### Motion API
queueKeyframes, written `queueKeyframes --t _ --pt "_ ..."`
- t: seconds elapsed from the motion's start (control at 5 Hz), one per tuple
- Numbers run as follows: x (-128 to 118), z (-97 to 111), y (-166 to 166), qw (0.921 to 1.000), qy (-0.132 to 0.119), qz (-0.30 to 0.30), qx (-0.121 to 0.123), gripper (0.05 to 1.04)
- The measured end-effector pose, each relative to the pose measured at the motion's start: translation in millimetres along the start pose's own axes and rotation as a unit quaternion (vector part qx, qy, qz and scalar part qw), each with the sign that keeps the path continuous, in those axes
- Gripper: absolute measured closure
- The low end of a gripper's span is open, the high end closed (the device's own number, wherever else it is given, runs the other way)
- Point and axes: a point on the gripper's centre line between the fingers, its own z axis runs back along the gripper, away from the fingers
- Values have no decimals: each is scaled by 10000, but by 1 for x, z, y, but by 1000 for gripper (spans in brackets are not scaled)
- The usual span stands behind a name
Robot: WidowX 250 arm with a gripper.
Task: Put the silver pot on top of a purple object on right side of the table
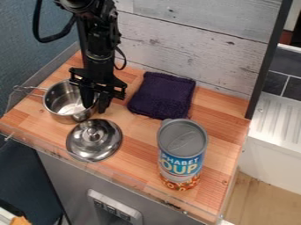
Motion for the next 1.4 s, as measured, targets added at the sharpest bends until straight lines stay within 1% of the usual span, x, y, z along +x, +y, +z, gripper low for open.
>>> queueKeyframes --t 0.2,0.4,0.6,0.8,1.0,1.2,1.4 --pt "-3 -2 -1 10000 47 -37 -36 930" --pt "-7 4 0 9999 28 -100 -67 1001" --pt "-10 39 5 9995 -287 -30 81 1002" --pt "-6 80 -19 9982 -557 26 224 1002" --pt "-1 103 -61 9983 -572 57 108 1002" --pt "2 95 -103 9989 -446 -134 91 1002" --pt "10 80 -129 9988 -354 -310 127 1002"
